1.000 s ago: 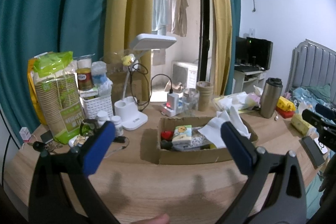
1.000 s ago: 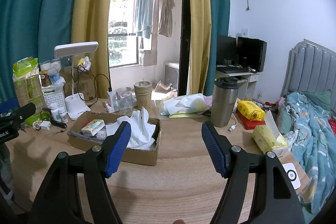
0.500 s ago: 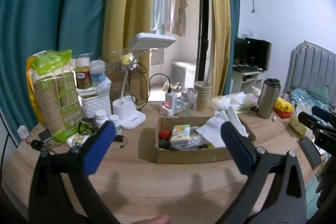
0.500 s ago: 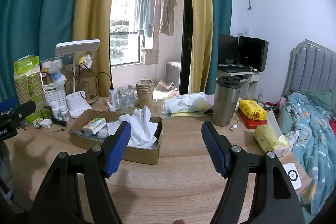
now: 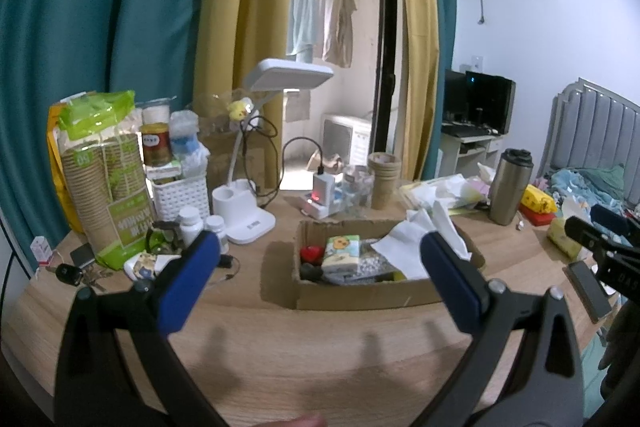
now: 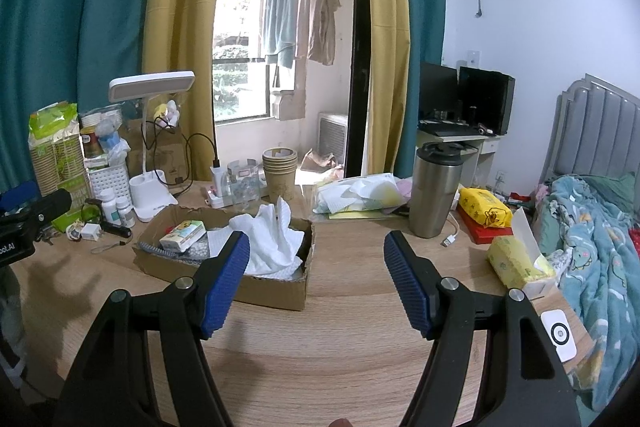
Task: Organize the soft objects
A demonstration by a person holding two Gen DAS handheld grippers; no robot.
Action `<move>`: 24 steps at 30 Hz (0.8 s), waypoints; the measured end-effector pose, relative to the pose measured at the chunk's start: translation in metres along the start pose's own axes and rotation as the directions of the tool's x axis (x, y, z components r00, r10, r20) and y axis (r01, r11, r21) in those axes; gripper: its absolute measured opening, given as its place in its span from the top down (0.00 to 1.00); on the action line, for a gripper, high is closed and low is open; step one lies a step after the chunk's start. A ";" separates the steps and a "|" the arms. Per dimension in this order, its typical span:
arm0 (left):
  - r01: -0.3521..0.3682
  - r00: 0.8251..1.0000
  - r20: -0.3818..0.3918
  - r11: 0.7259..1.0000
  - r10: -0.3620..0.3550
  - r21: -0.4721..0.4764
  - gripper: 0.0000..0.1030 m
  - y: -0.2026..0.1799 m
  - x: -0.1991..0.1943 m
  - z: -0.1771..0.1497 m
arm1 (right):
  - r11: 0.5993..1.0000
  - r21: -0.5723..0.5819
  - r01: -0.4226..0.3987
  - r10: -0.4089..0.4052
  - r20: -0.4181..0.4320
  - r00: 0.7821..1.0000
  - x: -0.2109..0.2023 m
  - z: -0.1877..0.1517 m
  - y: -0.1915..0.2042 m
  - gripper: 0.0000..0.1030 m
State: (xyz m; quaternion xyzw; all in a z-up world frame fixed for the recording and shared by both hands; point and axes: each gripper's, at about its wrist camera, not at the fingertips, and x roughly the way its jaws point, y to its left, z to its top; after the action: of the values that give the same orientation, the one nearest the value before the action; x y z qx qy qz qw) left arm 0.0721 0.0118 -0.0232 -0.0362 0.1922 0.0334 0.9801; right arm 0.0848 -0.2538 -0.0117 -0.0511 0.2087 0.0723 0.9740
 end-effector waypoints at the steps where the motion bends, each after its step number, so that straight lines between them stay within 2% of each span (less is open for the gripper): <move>1: -0.001 1.000 0.001 1.000 0.001 0.000 0.02 0.000 0.000 0.000 | 1.000 0.000 0.000 0.000 0.000 1.000 0.000 0.000 0.000 0.29; 24: 0.003 1.000 -0.003 1.000 -0.003 -0.002 0.02 -0.002 0.001 -0.001 | 1.000 0.000 0.000 0.000 0.002 1.000 0.000 0.001 0.000 0.29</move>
State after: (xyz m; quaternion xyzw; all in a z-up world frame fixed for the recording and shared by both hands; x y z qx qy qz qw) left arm 0.0728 0.0102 -0.0244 -0.0376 0.1936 0.0322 0.9798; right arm 0.0852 -0.2541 -0.0112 -0.0510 0.2075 0.0725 0.9742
